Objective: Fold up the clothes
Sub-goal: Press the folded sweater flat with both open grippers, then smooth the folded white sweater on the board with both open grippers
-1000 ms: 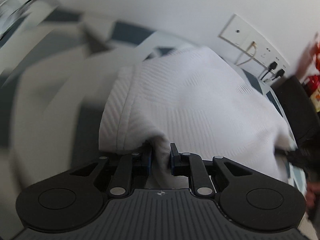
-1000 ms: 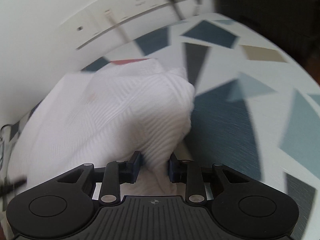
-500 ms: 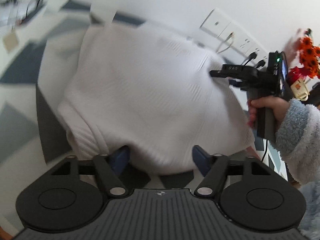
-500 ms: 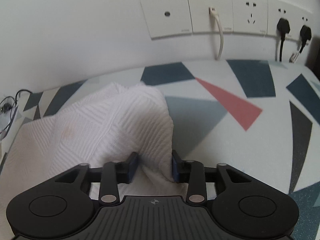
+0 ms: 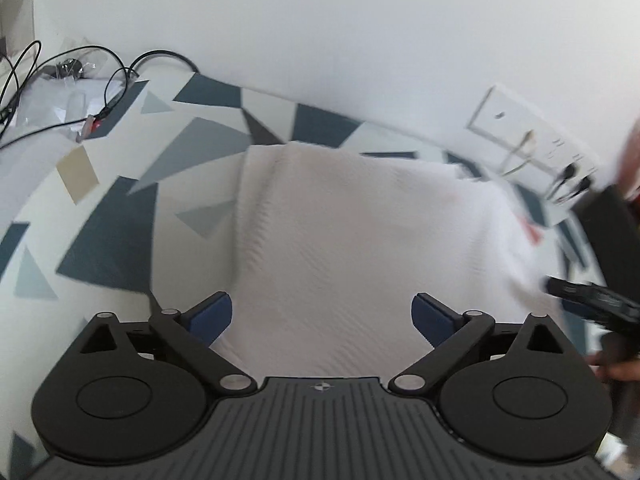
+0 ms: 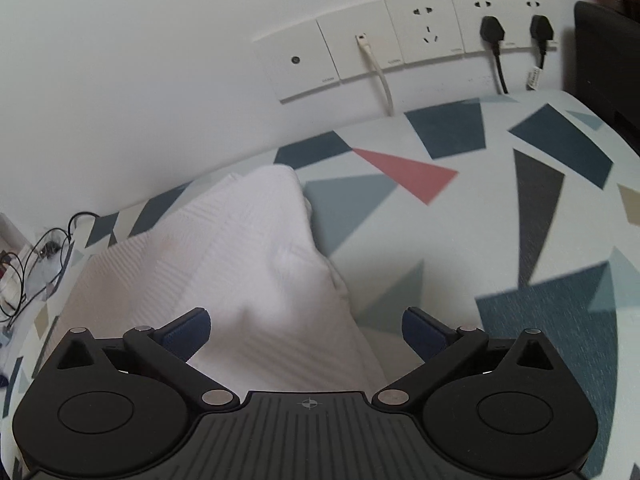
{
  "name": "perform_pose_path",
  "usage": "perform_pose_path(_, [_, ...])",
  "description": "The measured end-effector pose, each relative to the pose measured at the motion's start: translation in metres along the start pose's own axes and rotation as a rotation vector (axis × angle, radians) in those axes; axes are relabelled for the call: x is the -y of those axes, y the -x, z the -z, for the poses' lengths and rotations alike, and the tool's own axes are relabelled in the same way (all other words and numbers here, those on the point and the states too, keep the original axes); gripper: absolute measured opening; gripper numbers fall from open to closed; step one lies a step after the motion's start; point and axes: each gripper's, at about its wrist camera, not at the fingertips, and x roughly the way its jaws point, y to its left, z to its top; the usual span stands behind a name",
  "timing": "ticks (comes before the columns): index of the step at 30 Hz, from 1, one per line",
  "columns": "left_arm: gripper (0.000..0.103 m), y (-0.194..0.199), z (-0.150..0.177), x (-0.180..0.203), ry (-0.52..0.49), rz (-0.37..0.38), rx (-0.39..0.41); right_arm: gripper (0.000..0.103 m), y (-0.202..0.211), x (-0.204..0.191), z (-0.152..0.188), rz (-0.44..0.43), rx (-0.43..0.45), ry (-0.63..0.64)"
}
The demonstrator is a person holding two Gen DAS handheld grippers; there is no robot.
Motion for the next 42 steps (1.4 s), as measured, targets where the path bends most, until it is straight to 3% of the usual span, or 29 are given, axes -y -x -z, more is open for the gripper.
perform_pose_path(3, [0.098,-0.033,-0.001,-0.007,-0.075,-0.042,-0.063,0.102,-0.005,-0.001,0.007,0.011,-0.022,-0.002])
perform_pose_path(8, [0.099,-0.067,-0.002,-0.020,-0.040,-0.049,-0.144,0.102,-0.015,-0.012,0.012,0.007,-0.048,0.014])
perform_pose_path(10, [0.103,-0.071,-0.004,-0.023,-0.018,-0.021,-0.133,0.102,-0.019,-0.018,0.014,0.024,-0.056,0.031])
perform_pose_path(16, [0.103,-0.083,-0.011,-0.014,-0.158,-0.048,-0.161,0.102,-0.032,-0.029,0.014,0.079,-0.069,0.032])
perform_pose_path(20, [0.103,-0.088,-0.018,-0.013,-0.183,-0.043,-0.206,0.102,-0.040,-0.034,0.012,0.118,-0.069,0.063])
perform_pose_path(34, [0.103,-0.091,-0.016,-0.011,-0.238,-0.025,-0.163,0.102,-0.051,-0.040,0.009,0.148,-0.071,0.160])
perform_pose_path(42, [0.103,-0.090,-0.016,-0.014,-0.273,0.015,-0.154,0.102,-0.044,-0.057,0.021,0.085,-0.115,0.183])
